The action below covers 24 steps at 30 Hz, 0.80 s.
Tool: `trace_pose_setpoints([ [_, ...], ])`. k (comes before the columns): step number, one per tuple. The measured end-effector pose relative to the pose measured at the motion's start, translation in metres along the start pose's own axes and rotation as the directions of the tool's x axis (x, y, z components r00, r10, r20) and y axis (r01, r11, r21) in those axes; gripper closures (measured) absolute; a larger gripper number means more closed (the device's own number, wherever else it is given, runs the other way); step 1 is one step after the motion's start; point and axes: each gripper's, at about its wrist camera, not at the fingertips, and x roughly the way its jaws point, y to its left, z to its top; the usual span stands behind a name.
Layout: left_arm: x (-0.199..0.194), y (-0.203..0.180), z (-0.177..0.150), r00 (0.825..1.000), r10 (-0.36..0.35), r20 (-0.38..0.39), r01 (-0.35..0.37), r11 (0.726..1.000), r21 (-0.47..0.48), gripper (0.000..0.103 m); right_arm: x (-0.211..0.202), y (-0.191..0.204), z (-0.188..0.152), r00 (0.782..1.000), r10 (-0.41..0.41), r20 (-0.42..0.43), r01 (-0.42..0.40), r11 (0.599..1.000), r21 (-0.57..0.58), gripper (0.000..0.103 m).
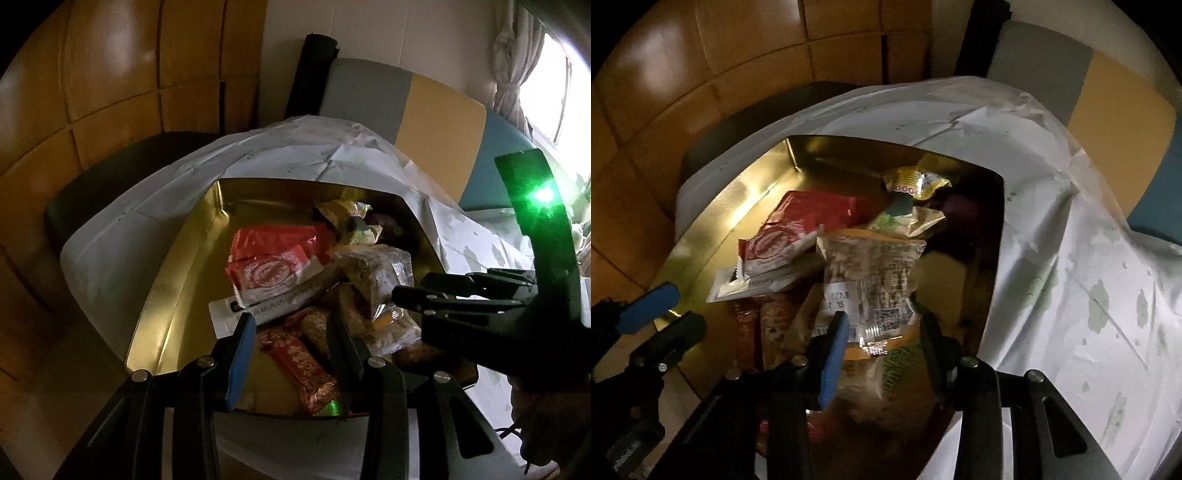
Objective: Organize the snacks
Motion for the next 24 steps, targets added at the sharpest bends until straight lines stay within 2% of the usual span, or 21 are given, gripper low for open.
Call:
trace_pose_setpoints([
  [8, -0.012, -0.007, 0.000, 0.999, 0.013, 0.036, -0.013, 1.000, 0.013, 0.063, -0.027, -0.003, -0.015, 0.998, -0.015, 0.064, 0.012, 0.999, 0.039, 0.059],
  [11, -0.019, -0.012, -0.001, 0.998, 0.013, 0.063, -0.014, 1.000, 0.024, 0.062, -0.041, -0.005, -0.024, 0.996, -0.014, 0.091, 0.007, 0.997, 0.077, 0.055],
  [16, -0.033, -0.022, -0.003, 0.993, 0.007, 0.119, -0.013, 0.999, 0.049, 0.060, -0.063, -0.010, -0.046, 0.987, -0.072, 0.141, 0.051, 0.988, 0.148, 0.053],
  [20, -0.043, -0.031, -0.005, 0.989, -0.010, 0.151, 0.000, 0.998, 0.066, 0.042, -0.074, -0.016, -0.065, 0.982, -0.112, 0.153, 0.080, 0.976, 0.203, 0.049],
  [24, -0.052, -0.041, -0.007, 0.984, -0.016, 0.176, -0.001, 0.996, 0.095, 0.041, -0.082, -0.018, -0.080, 0.976, -0.144, 0.161, 0.105, 0.967, 0.232, 0.048],
])
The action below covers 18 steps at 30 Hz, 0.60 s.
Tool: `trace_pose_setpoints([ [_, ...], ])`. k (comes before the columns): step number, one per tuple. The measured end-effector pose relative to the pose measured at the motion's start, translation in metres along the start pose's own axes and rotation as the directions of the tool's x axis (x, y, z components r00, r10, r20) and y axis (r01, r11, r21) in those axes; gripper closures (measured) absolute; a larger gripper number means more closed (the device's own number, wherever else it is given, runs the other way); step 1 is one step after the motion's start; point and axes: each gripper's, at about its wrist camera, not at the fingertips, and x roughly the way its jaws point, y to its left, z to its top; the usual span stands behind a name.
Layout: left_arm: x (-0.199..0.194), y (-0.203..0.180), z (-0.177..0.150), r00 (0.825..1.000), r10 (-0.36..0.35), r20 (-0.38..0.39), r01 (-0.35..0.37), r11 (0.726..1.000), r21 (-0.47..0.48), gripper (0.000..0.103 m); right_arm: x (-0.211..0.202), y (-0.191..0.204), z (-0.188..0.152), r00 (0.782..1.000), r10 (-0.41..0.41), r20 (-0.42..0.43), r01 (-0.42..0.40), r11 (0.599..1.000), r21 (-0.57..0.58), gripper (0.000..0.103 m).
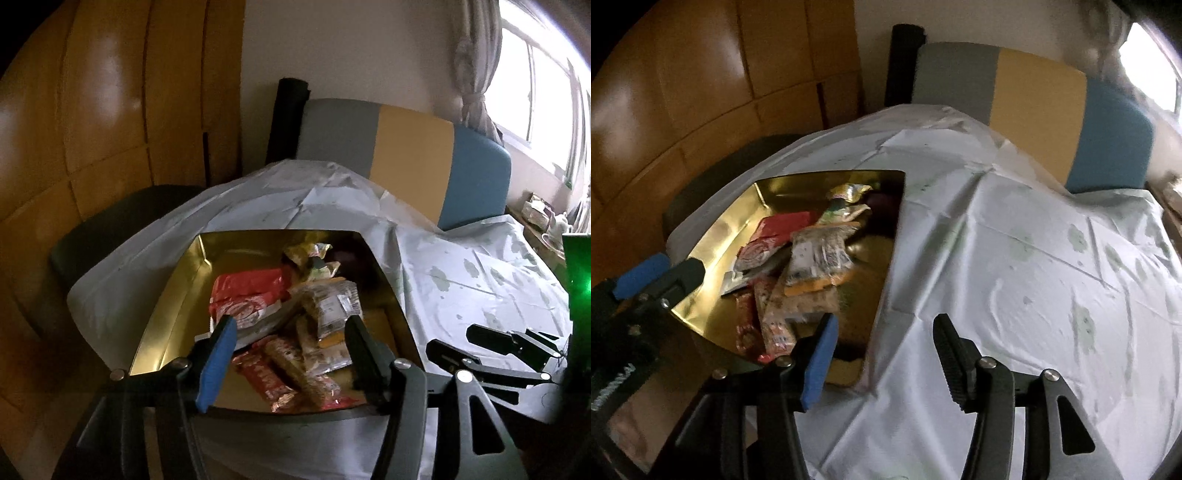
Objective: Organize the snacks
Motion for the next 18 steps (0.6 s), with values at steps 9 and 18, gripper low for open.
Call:
trace_pose_setpoints([
  [9, -0.006, -0.007, -0.001, 0.999, 0.047, 0.000, -0.047, 0.999, 0.007, 0.041, -0.013, -0.006, -0.014, 0.999, -0.023, 0.029, 0.023, 0.999, 0.028, 0.042],
  [18, -0.016, -0.005, 0.002, 0.989, 0.141, 0.054, -0.139, 0.990, -0.037, 0.041, -0.018, -0.006, -0.019, 0.999, -0.019, 0.037, 0.018, 0.999, 0.032, 0.040],
])
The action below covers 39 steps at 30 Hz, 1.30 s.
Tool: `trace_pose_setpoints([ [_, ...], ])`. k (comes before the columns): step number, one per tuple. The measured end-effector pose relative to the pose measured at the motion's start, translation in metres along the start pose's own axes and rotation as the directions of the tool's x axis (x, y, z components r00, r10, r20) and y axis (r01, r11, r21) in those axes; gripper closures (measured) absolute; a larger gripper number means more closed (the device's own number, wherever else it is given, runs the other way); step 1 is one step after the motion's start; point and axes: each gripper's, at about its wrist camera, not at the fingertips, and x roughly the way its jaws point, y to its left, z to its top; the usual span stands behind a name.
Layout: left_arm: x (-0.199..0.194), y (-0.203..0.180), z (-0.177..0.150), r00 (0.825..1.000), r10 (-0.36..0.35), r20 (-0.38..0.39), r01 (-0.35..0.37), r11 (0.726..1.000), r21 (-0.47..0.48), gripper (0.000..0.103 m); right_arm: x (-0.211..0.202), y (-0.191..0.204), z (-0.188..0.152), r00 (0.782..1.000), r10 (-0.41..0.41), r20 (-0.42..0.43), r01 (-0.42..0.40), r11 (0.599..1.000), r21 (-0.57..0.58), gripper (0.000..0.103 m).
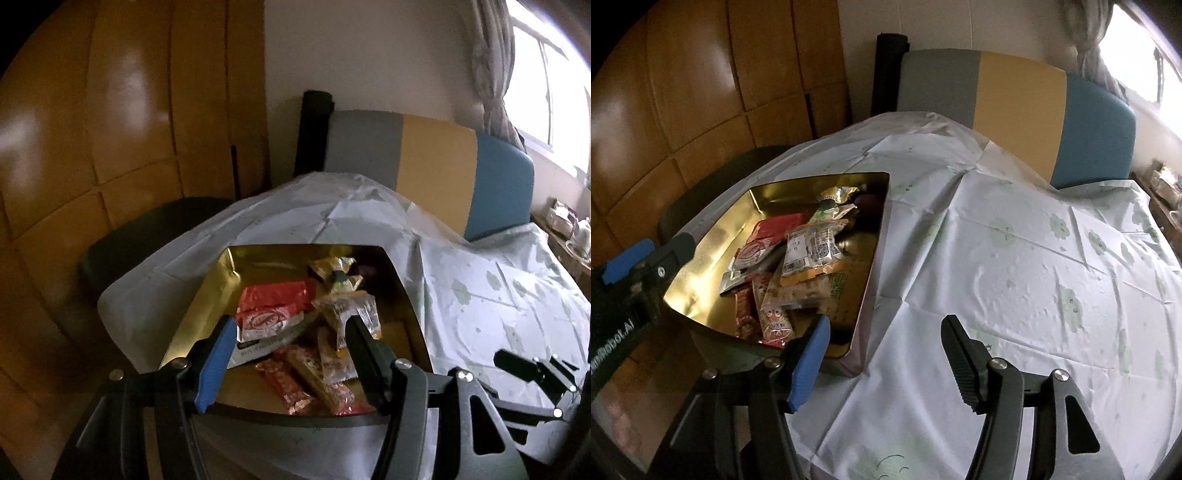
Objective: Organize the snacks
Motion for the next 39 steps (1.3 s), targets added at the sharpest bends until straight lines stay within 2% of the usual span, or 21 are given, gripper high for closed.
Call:
trace_pose_setpoints([
  [22, 0.0004, 0.0018, -0.0010, 1.000, 0.005, 0.006, -0.005, 1.000, -0.007, 0.041, -0.0022, 0.0033, -0.0008, 1.000, 0.001, 0.002, -0.001, 1.000, -0.008, 0.034],
  [31, 0.0029, 0.0006, -0.0028, 1.000, 0.006, -0.013, -0.006, 1.000, 0.002, 0.041, -0.0017, 0.0056, -0.0017, 1.000, 0.003, -0.002, -0.003, 1.000, -0.017, 0.033],
  [36, 0.0068, 0.0042, -0.0034, 0.999, -0.022, -0.027, 0.021, 0.999, -0.026, 0.041, -0.0004, 0.0060, -0.0039, 1.000, 0.006, -0.008, -0.007, 1.000, -0.019, 0.030],
  [39, 0.0065, 0.0048, -0.0037, 1.000, -0.003, -0.014, 0.002, 1.000, -0.017, 0.041, 0.0006, 0.0056, -0.0043, 1.000, 0.010, -0.011, -0.010, 1.000, -0.017, 0.030],
])
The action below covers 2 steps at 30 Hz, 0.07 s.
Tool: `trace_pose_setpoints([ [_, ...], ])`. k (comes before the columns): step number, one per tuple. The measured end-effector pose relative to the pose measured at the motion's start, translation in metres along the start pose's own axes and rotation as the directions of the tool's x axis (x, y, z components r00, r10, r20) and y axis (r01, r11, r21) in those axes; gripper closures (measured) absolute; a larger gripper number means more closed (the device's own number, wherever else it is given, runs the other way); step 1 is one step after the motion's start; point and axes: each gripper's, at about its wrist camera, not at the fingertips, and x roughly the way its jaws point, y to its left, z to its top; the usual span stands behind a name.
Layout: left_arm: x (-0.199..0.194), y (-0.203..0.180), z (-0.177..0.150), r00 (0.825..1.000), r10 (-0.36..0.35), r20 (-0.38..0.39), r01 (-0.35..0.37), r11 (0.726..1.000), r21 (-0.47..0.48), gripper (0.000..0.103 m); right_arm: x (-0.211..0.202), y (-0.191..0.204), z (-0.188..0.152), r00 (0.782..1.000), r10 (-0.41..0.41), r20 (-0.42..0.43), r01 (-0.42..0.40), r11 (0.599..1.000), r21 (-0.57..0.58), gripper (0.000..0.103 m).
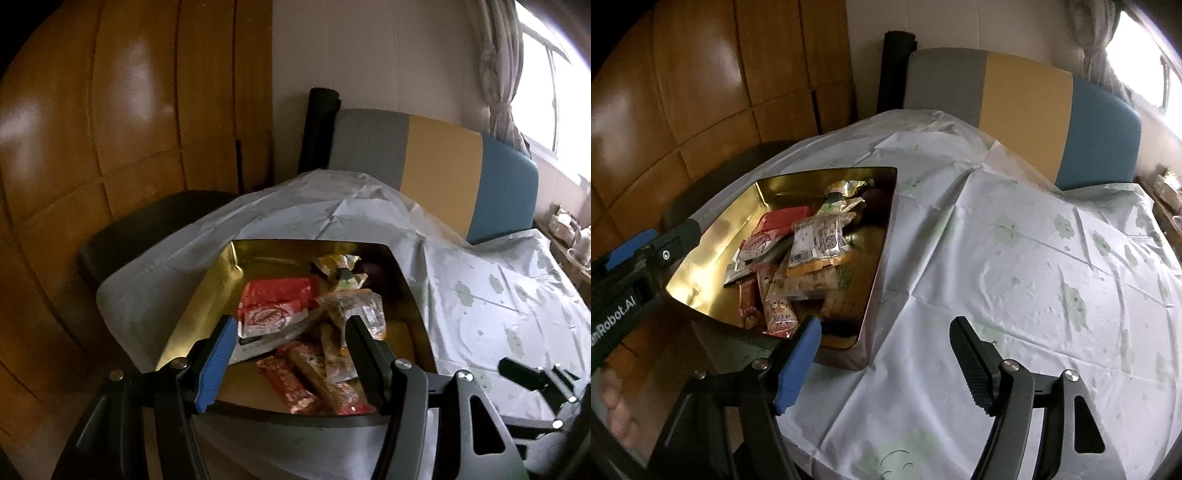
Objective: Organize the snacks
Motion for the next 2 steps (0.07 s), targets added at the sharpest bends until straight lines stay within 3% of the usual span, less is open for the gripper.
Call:
trace_pose_setpoints([
  [2, 0.0007, 0.0015, 0.0007, 1.000, 0.002, 0.000, -0.002, 1.000, -0.004, 0.041, -0.0006, -0.0027, 0.0000, 1.000, 0.003, 0.001, -0.003, 1.000, 0.006, 0.030],
])
